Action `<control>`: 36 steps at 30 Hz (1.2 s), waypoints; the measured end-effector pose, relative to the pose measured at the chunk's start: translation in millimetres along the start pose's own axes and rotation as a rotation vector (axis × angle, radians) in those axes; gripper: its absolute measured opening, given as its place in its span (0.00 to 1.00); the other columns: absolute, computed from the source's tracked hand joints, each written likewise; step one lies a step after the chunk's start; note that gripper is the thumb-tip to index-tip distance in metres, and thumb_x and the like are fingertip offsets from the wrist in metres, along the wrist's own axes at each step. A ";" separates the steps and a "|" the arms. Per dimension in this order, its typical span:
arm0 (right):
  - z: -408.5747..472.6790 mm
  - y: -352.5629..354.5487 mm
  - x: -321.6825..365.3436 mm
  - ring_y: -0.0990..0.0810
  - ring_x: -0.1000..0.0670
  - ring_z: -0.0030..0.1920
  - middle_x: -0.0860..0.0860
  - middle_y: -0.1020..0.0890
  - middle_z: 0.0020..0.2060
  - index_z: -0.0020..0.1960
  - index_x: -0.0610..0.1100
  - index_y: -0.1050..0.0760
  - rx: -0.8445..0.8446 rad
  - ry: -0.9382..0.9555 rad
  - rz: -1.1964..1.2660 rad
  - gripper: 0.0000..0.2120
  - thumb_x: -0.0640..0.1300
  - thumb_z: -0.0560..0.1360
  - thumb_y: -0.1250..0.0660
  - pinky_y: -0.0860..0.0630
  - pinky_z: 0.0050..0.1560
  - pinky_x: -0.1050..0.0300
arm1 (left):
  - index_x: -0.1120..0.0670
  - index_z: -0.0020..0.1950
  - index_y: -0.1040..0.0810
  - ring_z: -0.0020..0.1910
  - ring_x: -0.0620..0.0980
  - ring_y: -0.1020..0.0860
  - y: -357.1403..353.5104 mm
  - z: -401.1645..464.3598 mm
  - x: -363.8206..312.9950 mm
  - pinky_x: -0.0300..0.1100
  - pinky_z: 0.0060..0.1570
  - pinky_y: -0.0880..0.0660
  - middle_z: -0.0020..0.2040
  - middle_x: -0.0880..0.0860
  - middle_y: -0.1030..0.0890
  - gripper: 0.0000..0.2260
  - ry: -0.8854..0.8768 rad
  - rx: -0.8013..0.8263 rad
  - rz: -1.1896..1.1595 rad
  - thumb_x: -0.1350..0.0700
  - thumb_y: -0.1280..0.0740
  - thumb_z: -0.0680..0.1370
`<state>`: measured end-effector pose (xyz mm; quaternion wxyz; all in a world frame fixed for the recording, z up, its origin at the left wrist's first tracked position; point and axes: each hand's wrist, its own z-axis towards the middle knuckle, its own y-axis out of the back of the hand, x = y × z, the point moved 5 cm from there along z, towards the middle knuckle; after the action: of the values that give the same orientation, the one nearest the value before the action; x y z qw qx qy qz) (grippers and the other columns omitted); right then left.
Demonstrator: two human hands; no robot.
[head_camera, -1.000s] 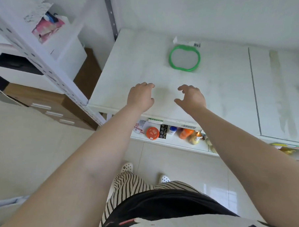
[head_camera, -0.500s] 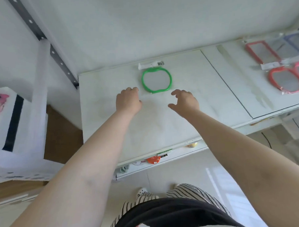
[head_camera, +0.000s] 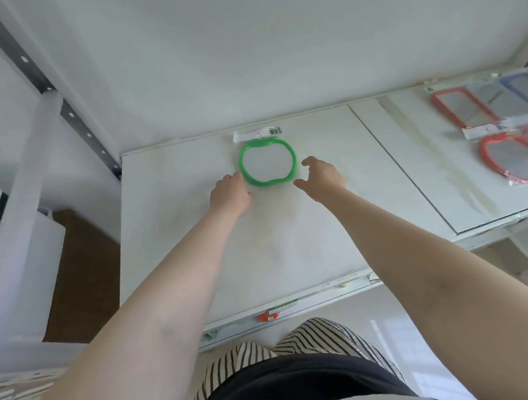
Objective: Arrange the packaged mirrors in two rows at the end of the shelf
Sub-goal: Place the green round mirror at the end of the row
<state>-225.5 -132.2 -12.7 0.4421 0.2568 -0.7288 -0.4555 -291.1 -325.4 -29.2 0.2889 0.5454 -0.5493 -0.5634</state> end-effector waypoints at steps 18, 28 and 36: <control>11.7 -41.0 -18.1 0.23 0.45 0.42 0.40 0.17 0.50 0.56 0.34 0.23 0.166 -0.386 0.810 0.15 0.39 0.72 0.29 0.23 0.46 0.52 | 0.59 0.42 0.30 0.17 0.42 0.24 -42.4 -9.3 -3.3 0.39 0.34 0.25 0.47 0.58 0.23 0.06 0.548 -0.044 -1.121 0.62 0.36 0.79; -41.1 -1.5 -7.1 0.18 0.47 0.35 0.40 0.19 0.50 0.53 0.39 0.26 0.185 -0.373 1.110 0.09 0.33 0.74 0.32 0.17 0.38 0.59 | 0.62 0.56 0.28 0.34 0.49 0.24 -1.6 -64.6 -20.1 0.44 0.50 0.24 0.51 0.60 0.24 0.08 0.509 -0.048 -1.392 0.68 0.36 0.78; -125.8 18.4 -37.6 0.19 0.46 0.34 0.42 0.21 0.39 0.55 0.37 0.26 0.078 -0.411 1.212 0.13 0.30 0.72 0.31 0.19 0.45 0.53 | 0.56 0.42 0.26 0.34 0.50 0.23 8.6 -129.2 -37.5 0.45 0.41 0.20 0.42 0.56 0.23 0.06 0.432 0.079 -1.408 0.65 0.34 0.77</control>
<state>-96.6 -149.6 12.7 0.4629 -0.2775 -0.8305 -0.1378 -164.1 -331.9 15.5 -0.0592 0.8777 -0.0199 -0.4751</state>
